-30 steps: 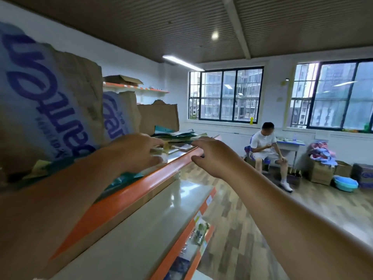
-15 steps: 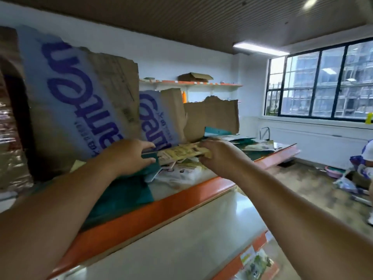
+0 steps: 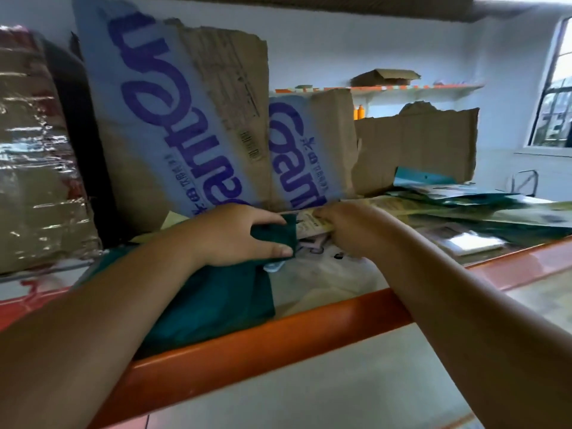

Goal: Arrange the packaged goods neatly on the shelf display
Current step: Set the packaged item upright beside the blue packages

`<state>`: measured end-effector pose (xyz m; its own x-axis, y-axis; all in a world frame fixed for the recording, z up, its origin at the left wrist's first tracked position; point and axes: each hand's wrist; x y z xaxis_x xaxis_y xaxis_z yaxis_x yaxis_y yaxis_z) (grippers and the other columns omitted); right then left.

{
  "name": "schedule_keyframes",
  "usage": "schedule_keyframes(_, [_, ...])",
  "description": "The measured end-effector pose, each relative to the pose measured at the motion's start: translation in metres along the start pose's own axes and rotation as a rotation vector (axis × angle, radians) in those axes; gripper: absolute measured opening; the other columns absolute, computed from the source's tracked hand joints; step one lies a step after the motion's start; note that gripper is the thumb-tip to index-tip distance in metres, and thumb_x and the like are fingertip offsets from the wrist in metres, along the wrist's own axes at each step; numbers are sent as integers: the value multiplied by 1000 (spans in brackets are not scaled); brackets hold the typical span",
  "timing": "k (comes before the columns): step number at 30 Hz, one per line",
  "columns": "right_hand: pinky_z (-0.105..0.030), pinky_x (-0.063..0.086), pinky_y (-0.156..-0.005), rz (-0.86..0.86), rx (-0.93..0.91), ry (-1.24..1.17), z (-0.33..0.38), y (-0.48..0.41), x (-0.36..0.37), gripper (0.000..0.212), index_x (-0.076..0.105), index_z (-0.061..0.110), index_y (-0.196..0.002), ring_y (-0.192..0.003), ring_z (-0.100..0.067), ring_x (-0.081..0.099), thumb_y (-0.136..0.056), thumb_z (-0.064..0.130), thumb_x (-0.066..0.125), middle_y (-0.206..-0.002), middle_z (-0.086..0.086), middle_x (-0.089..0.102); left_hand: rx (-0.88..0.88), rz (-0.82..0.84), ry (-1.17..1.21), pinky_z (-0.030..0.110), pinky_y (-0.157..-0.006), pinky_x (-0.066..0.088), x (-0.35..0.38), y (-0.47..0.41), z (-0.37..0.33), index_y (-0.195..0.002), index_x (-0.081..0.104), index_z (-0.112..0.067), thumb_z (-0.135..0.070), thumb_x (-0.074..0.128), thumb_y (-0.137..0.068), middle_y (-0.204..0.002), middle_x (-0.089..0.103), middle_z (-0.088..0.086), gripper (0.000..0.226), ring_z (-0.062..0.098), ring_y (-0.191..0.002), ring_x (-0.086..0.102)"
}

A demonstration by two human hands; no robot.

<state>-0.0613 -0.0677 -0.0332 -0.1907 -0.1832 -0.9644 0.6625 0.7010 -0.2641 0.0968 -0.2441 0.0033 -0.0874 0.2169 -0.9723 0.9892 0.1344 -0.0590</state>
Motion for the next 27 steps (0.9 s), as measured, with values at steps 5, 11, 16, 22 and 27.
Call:
schedule_keyframes(5, [-44, 56, -86, -109, 36, 1, -7, 6, -3, 38, 60, 28, -129, -100, -26, 64, -93, 17, 56, -116, -4, 66, -1, 3, -16, 33, -108, 38, -1, -3, -6, -144, 38, -57, -101, 45, -51, -155, 40, -18, 103, 8, -135, 42])
schedule_keyframes(11, [-37, 51, -90, -427, 70, -149, -7, 29, -23, 29, 65, 32, -114, -93, -22, 63, -87, 20, 67, -103, 2, 70, 12, -72, 10, 38, -114, 38, -2, -3, -10, -149, 32, -56, -97, 45, -60, -157, 38, -19, 98, 7, -139, 41])
schedule_keyframes(16, [-44, 46, -96, -800, 5, -276, -3, 39, -28, 21, 69, 23, -110, -101, -23, 65, -92, 15, 60, -106, 4, 73, 78, -204, 67, 40, -107, 47, -3, -3, -7, -145, 35, -59, -86, 55, -71, -144, 53, -23, 81, 2, -127, 51])
schedule_keyframes(22, [-37, 39, -87, -955, -11, -340, 4, 44, -32, 31, 66, 19, -114, -97, -27, 62, -90, 13, 48, -107, -1, 72, 219, -405, 94, 32, -90, 53, -6, 5, -10, -125, 57, -51, -58, 62, -89, -116, 65, -29, 37, -8, -103, 59])
schedule_keyframes(27, [-34, 35, -79, -932, 17, -368, 7, 48, -35, 34, 65, 15, -119, -89, -33, 61, -91, 5, 49, -105, -6, 73, 271, -593, 27, 31, -66, 50, -5, 9, -18, -94, 60, -35, -53, 63, -88, -83, 62, -17, 19, -1, -78, 60])
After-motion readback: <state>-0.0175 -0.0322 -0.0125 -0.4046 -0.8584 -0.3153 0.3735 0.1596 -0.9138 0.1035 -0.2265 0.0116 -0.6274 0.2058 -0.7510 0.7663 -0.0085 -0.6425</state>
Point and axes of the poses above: each hand's wrist, its own y-axis away from the middle knuckle, its own x-axis out of the palm, z = x × y
